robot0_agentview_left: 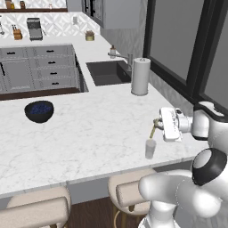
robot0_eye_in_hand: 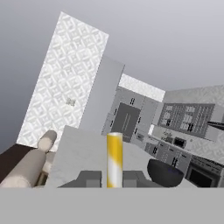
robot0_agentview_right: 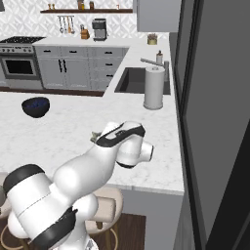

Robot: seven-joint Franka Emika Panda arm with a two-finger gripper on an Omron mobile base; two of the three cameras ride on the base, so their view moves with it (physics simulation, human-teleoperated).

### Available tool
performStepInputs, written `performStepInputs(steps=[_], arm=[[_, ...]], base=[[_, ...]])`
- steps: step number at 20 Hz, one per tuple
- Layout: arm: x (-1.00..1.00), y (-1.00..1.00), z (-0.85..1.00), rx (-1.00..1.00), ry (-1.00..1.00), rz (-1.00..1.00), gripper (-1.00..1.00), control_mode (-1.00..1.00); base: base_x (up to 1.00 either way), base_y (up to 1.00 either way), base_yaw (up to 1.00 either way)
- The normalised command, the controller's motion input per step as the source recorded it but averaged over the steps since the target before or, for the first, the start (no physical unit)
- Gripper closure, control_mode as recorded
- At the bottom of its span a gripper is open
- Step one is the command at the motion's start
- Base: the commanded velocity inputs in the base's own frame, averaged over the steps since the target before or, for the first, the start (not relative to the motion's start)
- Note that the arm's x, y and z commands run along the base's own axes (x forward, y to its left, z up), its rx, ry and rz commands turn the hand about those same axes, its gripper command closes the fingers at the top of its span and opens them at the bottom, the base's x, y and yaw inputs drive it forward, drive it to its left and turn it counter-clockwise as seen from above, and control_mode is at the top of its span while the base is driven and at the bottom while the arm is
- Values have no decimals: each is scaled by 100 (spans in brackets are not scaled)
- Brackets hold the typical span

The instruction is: Take a straw from the drawer in front and place it inside the glass cup on the dining counter.

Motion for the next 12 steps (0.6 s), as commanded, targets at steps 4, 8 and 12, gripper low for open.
performStepInputs(steps=[4, 8, 12], arm=[[-25, 0, 25, 0, 0, 0, 100, -100], [-21, 0, 3, 0, 0, 0, 100, -100], [0, 3, -5, 0, 1, 0, 100, -100]], base=[[0, 0, 0], [0, 0, 0], [0, 0, 0]])
